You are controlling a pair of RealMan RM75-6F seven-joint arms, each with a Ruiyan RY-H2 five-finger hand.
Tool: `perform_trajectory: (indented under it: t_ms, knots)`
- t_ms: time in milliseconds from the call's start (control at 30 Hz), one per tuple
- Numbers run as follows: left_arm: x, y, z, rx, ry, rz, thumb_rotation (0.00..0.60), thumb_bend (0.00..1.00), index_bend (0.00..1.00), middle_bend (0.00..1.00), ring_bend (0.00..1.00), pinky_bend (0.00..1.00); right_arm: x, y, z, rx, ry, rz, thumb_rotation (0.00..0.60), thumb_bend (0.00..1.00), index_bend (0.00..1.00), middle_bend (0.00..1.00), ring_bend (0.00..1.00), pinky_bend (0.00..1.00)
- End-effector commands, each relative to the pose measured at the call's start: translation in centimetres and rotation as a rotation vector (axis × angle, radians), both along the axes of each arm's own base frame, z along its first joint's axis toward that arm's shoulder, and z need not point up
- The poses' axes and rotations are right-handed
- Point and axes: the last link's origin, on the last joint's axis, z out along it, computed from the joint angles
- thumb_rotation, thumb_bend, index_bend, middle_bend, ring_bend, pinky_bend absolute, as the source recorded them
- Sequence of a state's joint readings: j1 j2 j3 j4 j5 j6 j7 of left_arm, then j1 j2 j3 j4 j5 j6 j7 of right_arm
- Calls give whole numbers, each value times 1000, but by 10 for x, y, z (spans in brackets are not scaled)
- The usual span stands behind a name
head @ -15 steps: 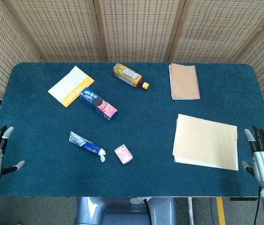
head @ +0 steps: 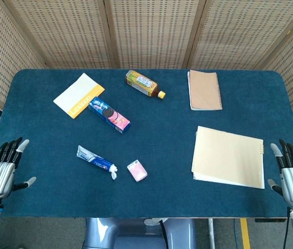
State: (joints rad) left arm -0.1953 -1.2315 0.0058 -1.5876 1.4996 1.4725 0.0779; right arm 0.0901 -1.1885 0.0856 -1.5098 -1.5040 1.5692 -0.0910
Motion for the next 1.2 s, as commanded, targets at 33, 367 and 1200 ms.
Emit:
perform_trajectory:
  t_ms: [33,367,1200]
  knots:
    - [15,27,-25,-129,87,-144,600,0,0,0,0,8,-1,-1,0,0,3,-6,600,0,0,0,0,0]
    - [41,80,-93,-241,241,-394,600,207,217,140,158,213,-6,-3,1,-11,10,-41,600,0,0,0,0,0]
    - [45,114,-157,-315,289,-499,600,283,343,239,229,282,-11,-6,1,-17,9,-73,600,0,0,0,0,0]
